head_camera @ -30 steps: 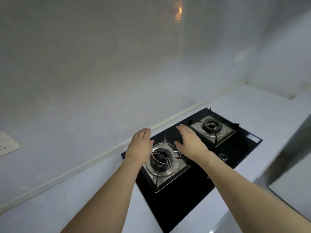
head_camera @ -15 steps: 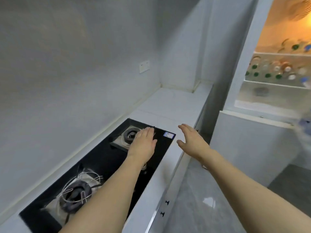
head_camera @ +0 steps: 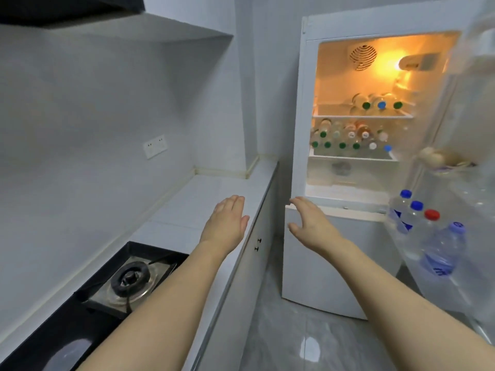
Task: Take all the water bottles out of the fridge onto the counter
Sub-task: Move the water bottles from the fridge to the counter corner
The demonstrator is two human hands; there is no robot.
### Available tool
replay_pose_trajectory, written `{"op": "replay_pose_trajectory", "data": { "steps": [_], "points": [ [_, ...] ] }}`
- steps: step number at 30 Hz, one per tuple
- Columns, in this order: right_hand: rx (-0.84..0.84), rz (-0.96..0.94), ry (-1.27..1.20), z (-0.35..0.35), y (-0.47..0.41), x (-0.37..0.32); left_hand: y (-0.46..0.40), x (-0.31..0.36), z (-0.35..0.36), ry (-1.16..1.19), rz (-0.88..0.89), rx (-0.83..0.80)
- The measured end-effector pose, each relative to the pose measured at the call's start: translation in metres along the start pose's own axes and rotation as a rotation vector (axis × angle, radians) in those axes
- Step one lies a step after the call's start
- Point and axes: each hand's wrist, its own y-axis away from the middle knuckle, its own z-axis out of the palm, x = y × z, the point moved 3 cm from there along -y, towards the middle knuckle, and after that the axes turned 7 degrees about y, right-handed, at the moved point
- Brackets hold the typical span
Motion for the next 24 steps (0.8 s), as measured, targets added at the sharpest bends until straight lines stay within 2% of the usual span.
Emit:
{"op": "replay_pose_trajectory", "data": {
  "steps": [12,19,24],
  "points": [
    [0.109,0.125,0.024,-0.035,-0.123,0.095,-0.185,0.039,0.059,0.053,0.142,-0.003],
    [0.141,0.215,0.029,-0.069,-0.218,0.154,-0.308,0.061,0.083,0.185,0.221,0.009],
    [0.242,0.318,-0.043,-0.098,-0.271,0.200,-0.387,0.095,0.096,0.331,0.308,0.034]
  ]
}}
